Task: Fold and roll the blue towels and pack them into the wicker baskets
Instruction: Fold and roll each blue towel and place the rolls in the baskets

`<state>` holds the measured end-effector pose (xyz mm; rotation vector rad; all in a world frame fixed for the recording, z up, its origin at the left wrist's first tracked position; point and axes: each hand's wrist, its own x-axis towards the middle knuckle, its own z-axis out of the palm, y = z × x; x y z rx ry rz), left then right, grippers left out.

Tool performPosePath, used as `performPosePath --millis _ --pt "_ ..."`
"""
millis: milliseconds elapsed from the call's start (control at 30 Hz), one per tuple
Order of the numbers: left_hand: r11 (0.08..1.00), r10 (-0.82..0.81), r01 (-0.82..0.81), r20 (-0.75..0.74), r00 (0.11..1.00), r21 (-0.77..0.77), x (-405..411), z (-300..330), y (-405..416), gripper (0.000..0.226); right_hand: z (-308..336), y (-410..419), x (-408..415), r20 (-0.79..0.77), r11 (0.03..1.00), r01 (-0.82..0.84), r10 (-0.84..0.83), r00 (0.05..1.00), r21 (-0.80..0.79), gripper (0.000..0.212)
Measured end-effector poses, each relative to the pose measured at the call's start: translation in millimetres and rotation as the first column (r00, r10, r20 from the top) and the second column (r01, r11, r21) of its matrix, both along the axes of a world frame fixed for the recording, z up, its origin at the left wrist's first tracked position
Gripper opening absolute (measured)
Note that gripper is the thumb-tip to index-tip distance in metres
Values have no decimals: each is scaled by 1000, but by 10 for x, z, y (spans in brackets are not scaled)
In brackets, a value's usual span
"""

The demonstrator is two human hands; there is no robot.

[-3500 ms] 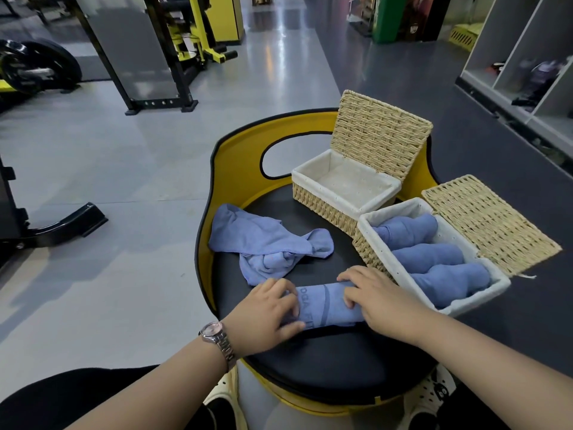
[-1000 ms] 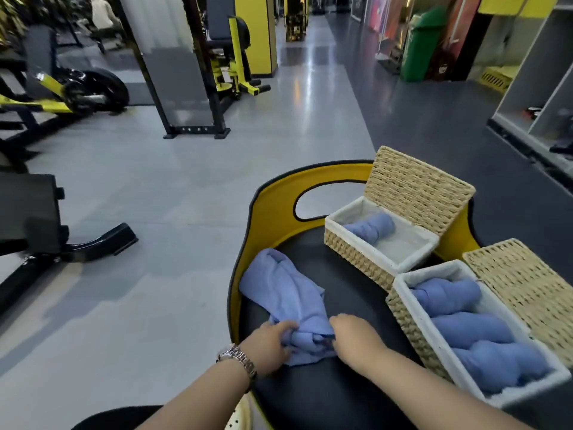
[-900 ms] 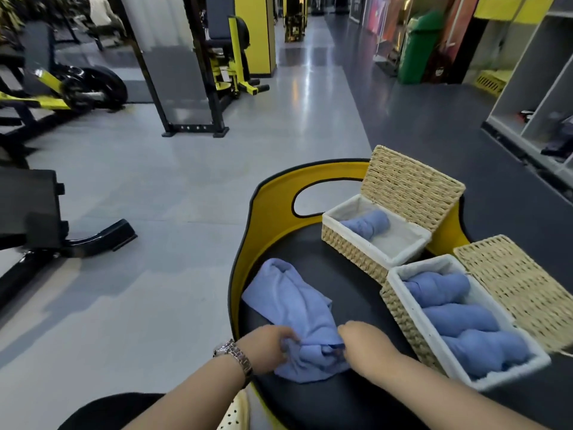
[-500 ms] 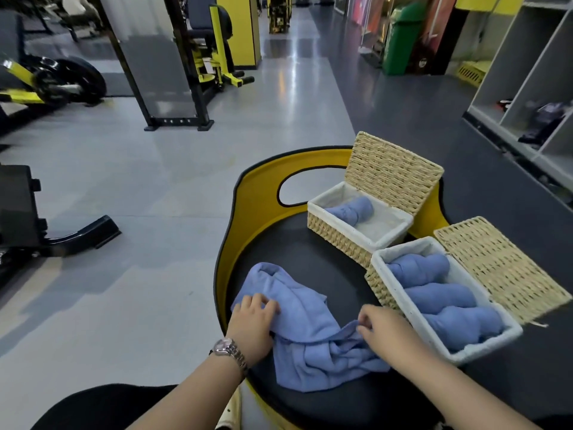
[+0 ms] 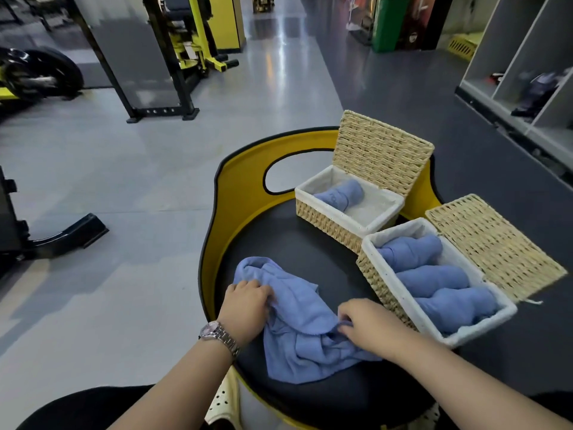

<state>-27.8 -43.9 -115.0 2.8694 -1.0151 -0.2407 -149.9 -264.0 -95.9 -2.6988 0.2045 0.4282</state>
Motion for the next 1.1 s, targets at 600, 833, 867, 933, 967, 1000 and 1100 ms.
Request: performPosePath --millis 600,833,867,933,967,1000,1100 --pt "979 203 -203 8 979 21 331 594 392 19 55 118 45 -176 997 -12 -2 984 -79 56" --pt "998 -5 4 27 1000 60 156 267 196 49 108 144 56 -187 942 -95 35 982 -323 11" --pt "998 -30 29 18 999 50 111 193 155 53 162 109 73 -152 927 -61 4 988 -371 11" --pt "997 -73 70 64 995 36 61 97 108 43 214 5 93 -183 858 -73 -25 983 -509 20" --pt "996 -75 69 108 991 60 59 98 102 34 209 -41 98 -258 809 -147 -6 966 -570 24" --pt "995 -59 45 177 983 86 89 105 109 28 227 -58 94 -323 782 -209 10 946 -588 27" --pt "989 150 -138 339 929 -57 207 209 166 41 214 -42 124 -256 904 -92 -20 966 -417 36"
